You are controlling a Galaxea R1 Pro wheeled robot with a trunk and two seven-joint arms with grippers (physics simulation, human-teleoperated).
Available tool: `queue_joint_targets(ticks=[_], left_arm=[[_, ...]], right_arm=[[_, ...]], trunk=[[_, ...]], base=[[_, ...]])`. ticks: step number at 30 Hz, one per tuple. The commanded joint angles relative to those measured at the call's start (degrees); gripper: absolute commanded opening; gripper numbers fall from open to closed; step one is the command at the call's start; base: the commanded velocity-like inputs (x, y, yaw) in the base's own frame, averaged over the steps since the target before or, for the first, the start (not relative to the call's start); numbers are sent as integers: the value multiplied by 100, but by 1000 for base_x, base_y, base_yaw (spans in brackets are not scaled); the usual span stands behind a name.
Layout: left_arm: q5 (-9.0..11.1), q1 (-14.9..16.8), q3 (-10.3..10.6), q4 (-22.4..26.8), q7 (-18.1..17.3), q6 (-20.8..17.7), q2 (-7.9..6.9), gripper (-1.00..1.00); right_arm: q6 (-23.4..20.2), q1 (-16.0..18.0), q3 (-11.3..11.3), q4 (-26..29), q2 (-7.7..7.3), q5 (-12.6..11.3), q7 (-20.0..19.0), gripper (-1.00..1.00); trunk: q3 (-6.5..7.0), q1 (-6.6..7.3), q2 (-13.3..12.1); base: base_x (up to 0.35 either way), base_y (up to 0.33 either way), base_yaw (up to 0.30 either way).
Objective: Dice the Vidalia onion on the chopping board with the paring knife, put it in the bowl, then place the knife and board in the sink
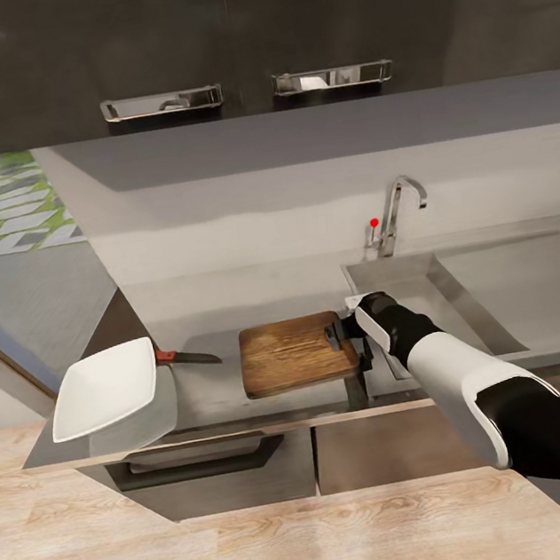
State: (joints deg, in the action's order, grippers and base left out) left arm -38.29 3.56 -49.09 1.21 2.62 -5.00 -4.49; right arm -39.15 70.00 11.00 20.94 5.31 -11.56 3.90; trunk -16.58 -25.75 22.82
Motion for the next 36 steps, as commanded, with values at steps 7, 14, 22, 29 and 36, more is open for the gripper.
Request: queue_joint_targets(ticks=[7,14,22,29,36], left_arm=[[-56,4,-48,2,10,-19,1,100],[-56,4,-48,2,10,-19,1,100],[-56,4,-48,9,10,87,-11,100],[-56,4,-48,11,-6,589,-15,100],[-56,4,-48,14,-17,668,-29,100]], right_arm=[[-22,4,1,13,-4,-66,40,100],[-24,4,-154,131,-4,-66,41,100],[-55,4,-206,986,-4,-66,47,100],[-79,4,-203,1405,-4,-66,49,100],[-222,4,-180,1777,-6,-59,46,100]], trunk=[[43,-3,10],[107,-3,10],[181,-3,10],[245,-3,10],[275,-3,10]], base=[[0,0,0],[0,0,0],[0,0,0],[0,162,0],[0,305,0]])
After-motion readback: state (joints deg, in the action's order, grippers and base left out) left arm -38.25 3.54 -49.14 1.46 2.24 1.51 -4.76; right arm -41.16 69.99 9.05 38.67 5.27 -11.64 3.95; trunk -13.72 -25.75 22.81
